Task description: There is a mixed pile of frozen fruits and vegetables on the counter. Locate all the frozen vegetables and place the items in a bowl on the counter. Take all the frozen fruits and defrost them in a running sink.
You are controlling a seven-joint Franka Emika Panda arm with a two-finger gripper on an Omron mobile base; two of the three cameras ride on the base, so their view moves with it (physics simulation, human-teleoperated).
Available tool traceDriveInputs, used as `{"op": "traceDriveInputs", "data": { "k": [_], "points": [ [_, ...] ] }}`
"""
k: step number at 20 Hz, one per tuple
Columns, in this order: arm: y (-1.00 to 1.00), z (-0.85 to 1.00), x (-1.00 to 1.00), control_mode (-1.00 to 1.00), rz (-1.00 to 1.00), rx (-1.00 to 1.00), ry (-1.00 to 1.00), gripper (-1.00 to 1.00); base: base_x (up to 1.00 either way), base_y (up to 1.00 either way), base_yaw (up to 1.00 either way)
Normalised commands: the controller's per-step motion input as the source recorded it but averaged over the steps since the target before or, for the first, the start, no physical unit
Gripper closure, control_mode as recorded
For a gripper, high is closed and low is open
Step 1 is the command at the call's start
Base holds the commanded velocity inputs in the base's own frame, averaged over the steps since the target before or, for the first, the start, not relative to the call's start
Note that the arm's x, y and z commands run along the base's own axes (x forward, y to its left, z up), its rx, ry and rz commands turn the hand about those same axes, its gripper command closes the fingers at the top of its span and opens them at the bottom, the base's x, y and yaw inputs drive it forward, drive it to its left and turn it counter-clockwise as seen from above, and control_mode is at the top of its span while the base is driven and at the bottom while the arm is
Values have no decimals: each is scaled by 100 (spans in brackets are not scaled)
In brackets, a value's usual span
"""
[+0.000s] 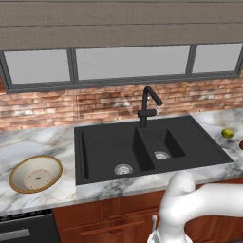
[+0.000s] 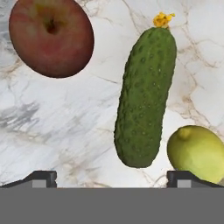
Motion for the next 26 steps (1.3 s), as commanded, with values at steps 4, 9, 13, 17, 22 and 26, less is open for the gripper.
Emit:
{"op": "traceDriveInputs", "data": {
  "k": [4,9,13,17,22,26],
  "points": [
    [-26,-18,17,-100,3,0,0,-100,0,0,0],
    [-25,-30,11,-100,4,0,0,-100,0,0,0],
    [-7,-29,12,-100,3,0,0,-100,0,0,0],
    [4,-7,-1,-100,0,0,0,100,0,0,0],
    [3,0,-5,-100,0,5,0,100,0,0,0],
    [1,23,-18,-100,0,7,0,100,0,0,0]
  ]
}}
